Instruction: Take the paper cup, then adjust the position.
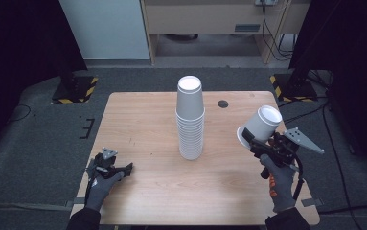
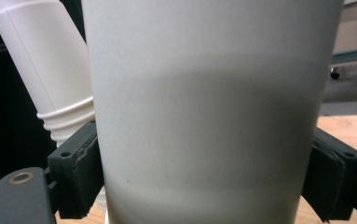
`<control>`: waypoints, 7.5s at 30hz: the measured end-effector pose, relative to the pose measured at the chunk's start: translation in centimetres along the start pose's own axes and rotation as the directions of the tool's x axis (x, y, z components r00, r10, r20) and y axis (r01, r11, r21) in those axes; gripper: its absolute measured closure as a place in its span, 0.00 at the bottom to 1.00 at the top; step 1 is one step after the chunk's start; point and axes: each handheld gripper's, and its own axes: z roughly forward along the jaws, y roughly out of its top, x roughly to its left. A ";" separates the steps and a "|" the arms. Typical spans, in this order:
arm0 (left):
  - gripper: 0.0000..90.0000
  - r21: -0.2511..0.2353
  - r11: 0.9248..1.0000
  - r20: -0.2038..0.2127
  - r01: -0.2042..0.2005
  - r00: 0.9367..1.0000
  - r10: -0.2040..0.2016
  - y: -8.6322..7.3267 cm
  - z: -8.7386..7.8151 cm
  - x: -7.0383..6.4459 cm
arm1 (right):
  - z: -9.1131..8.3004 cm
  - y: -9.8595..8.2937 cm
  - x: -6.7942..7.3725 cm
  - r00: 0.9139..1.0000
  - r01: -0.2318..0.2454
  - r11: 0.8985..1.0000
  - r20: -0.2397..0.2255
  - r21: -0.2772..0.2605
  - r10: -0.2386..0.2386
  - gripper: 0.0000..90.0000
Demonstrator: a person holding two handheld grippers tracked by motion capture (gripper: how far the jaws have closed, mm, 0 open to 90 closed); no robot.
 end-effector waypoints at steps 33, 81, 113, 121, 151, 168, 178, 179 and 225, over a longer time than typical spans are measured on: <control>0.20 -0.114 0.993 -0.014 0.042 0.999 -0.044 0.2 -1.6 0.4 | -0.3 -4.2 -2.0 0.971 -0.239 0.971 0.013 0.020 0.239 0.16; 0.27 -0.580 0.813 0.308 -0.055 0.909 0.281 5.3 -5.9 -13.4 | -0.2 -6.1 -2.1 0.849 -0.526 0.850 -0.059 0.004 0.525 0.16; 0.33 -0.633 0.770 0.388 -0.073 0.831 0.398 7.5 -4.4 -21.1 | -0.3 -6.3 -2.0 0.791 -0.609 0.793 -0.094 -0.012 0.605 0.16; 0.34 -0.635 0.770 0.407 -0.068 0.817 0.408 8.1 -3.5 -22.7 | -0.5 -6.0 -1.9 0.780 -0.622 0.783 -0.108 -0.019 0.617 0.16; 0.38 -0.645 0.764 0.459 -0.014 0.792 0.402 10.1 -0.8 -25.5 | -0.4 -5.9 -1.5 0.769 -0.631 0.776 -0.137 0.002 0.625 0.16; 0.42 -0.645 0.764 0.486 0.013 0.779 0.397 10.9 0.9 -26.9 | -0.1 -6.2 -1.3 0.764 -0.632 0.774 -0.140 0.027 0.629 0.16; 0.43 -0.666 0.746 0.479 0.007 0.771 0.421 12.0 0.8 -28.1 | 0.0 -6.3 -1.1 0.760 -0.634 0.772 -0.146 0.042 0.633 0.16; 0.43 -0.666 0.746 0.478 0.005 0.771 0.421 12.0 0.9 -28.3 | 0.1 -6.4 -1.1 0.758 -0.636 0.770 -0.146 0.047 0.635 0.16; 0.89 -0.686 0.727 0.433 -0.011 0.797 0.421 12.0 1.7 -29.1 | 1.1 -7.3 -0.1 0.752 -0.622 0.770 -0.163 0.141 0.638 0.15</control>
